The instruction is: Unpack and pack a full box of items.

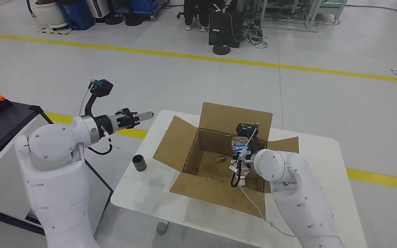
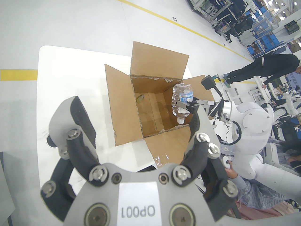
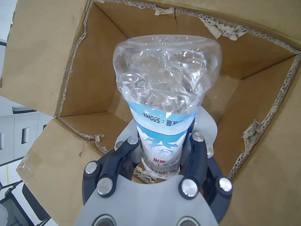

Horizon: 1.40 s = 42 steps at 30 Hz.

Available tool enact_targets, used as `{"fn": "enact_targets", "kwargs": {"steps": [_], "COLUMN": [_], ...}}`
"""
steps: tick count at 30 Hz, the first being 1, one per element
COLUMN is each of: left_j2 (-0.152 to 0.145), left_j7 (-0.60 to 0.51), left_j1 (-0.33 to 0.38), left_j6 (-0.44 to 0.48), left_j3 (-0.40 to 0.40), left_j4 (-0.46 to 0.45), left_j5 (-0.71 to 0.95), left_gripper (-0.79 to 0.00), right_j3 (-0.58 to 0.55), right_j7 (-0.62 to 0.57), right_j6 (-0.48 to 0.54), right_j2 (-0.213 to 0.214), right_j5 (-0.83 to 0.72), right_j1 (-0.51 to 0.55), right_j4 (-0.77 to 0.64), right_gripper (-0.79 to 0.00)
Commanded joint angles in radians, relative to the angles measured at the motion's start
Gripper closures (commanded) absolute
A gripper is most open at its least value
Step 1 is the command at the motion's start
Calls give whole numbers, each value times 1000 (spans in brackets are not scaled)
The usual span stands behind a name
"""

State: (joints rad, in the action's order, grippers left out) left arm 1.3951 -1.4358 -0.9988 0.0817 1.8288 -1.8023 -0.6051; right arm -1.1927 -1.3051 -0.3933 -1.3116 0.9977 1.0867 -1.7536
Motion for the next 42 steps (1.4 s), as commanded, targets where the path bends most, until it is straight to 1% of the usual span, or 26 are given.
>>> {"fn": "enact_targets", "kwargs": {"steps": [1, 9, 12, 19, 24, 28, 36, 42], "left_j2": [0, 0, 0, 0, 0, 0, 0, 0], "left_j7": [0, 0, 0, 0, 0, 0, 0, 0], "left_j1": [0, 0, 0, 0, 0, 0, 0, 0], "left_j6": [0, 0, 0, 0, 0, 0, 0, 0], "left_j3": [0, 0, 0, 0, 0, 0, 0, 0], "left_j4": [0, 0, 0, 0, 0, 0, 0, 0], "left_j5": [0, 0, 0, 0, 0, 0, 0, 0], "left_gripper": [-785, -785, -785, -785, -785, -785, -785, -785], "right_j3": [0, 0, -16, -110, -177, -228, -332, -336], "right_j7": [0, 0, 37, 47, 64, 69, 54, 55], "right_j6": [0, 0, 9, -31, -52, -66, -55, -52], "right_j2": [0, 0, 4, 13, 20, 26, 42, 44], "right_j5": [0, 0, 11, -39, -57, -49, -22, -12], "right_j1": [0, 0, 20, 69, 91, 99, 127, 129], "right_j4": [0, 0, -10, -160, -237, -267, -333, -336], "right_gripper": [0, 0, 0, 0, 0, 0, 0, 0]}}
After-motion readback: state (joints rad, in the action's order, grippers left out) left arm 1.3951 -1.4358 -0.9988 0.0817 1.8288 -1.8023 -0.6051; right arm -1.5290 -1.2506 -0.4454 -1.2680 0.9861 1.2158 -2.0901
